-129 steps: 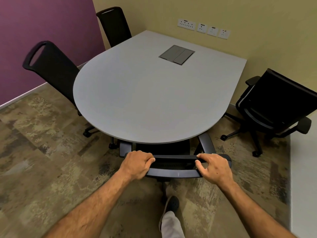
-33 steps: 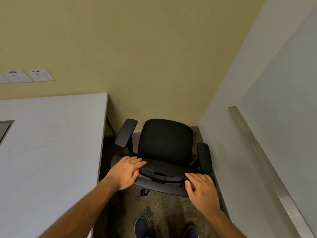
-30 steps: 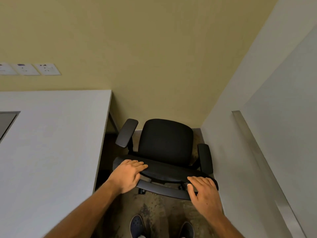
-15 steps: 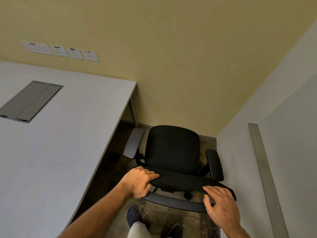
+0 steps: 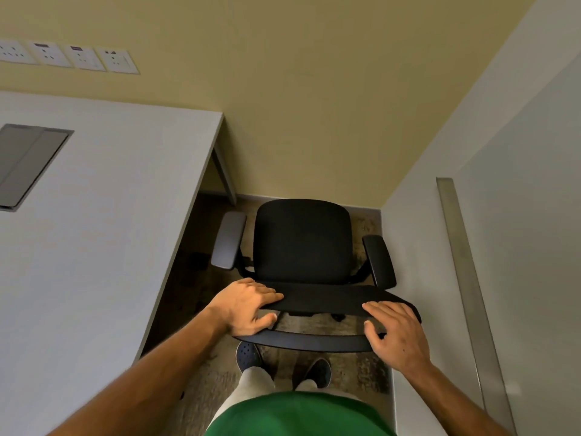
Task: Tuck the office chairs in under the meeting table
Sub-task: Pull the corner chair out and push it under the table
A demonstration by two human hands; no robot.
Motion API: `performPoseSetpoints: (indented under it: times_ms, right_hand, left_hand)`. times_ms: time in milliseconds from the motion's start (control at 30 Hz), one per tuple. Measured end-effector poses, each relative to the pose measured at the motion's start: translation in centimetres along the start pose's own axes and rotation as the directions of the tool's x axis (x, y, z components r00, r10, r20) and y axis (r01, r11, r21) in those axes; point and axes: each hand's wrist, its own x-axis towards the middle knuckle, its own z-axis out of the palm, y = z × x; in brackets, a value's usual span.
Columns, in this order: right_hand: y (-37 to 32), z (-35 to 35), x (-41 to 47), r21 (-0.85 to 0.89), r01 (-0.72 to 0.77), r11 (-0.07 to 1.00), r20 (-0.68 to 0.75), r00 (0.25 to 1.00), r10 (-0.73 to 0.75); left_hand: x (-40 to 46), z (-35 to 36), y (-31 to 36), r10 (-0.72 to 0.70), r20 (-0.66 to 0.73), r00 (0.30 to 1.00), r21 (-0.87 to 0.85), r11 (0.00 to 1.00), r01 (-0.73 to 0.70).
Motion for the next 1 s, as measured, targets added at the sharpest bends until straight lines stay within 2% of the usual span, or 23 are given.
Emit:
performPoseSetpoints:
  times_ms: [133,233,333,400,467,600,667,733,800,1000]
  right_hand:
    - [-0.9,-0.9,1.6,0.074,-0.082,0.994,0.053,0.996,0.078]
    - [-2.4,-1.3,5.9,0.172,-0.167,0.971,0.089,0.984,0.154]
    - [-4.9,1.0,12.7,0.325,-0.249,0.912,0.232,0.956,0.179]
    - [-7.4,4.8,17.5,0.409,-0.339,0.847,0.345,0.917,0.200]
    - [-9.6,10.5,22.3,0.474,-0.453,0.755,0.474,0.854,0.214]
    - [-13.6,24.1,30.8,0.479,-0.688,0.546,0.711,0.669,0.219]
    - [-15.4,28.7,33.0,0.472,-0.812,0.344,0.794,0.561,0.234]
    - [-17.0,33.2,34.6,0.473,-0.871,0.134,0.844,0.492,0.215]
    - [-17.9,35.8,35.2,0.484,-0.875,-0.003,0.858,0.474,0.199]
    - [-19.0,38.7,36.6,0.576,-0.801,-0.165,0.807,0.523,0.275]
  left_hand:
    - [-0.5,-1.2,-2.0,-0.036,-0.067,0.997,-0.034,0.999,0.034]
    - [-0.9,-1.9,-5.1,-0.114,-0.113,0.987,-0.086,0.991,0.104]
    - [-0.1,-1.9,-9.2,-0.210,-0.140,0.968,-0.173,0.967,0.185]
    - [1.4,-1.2,-12.5,-0.268,-0.150,0.952,-0.208,0.950,0.234]
    - [3.9,0.4,-16.3,-0.300,-0.162,0.940,-0.205,0.942,0.265]
    - [10.9,4.4,-24.0,-0.235,-0.240,0.942,-0.125,0.970,0.210]
    - [13.4,5.8,-26.0,-0.211,-0.282,0.936,-0.108,0.976,0.188]
    - [15.5,8.1,-28.1,-0.201,-0.297,0.934,-0.115,0.978,0.174]
    - [16.8,9.4,-28.8,-0.188,-0.298,0.936,-0.121,0.980,0.158]
    - [18.5,10.8,-30.2,-0.145,-0.370,0.918,-0.095,0.989,0.117]
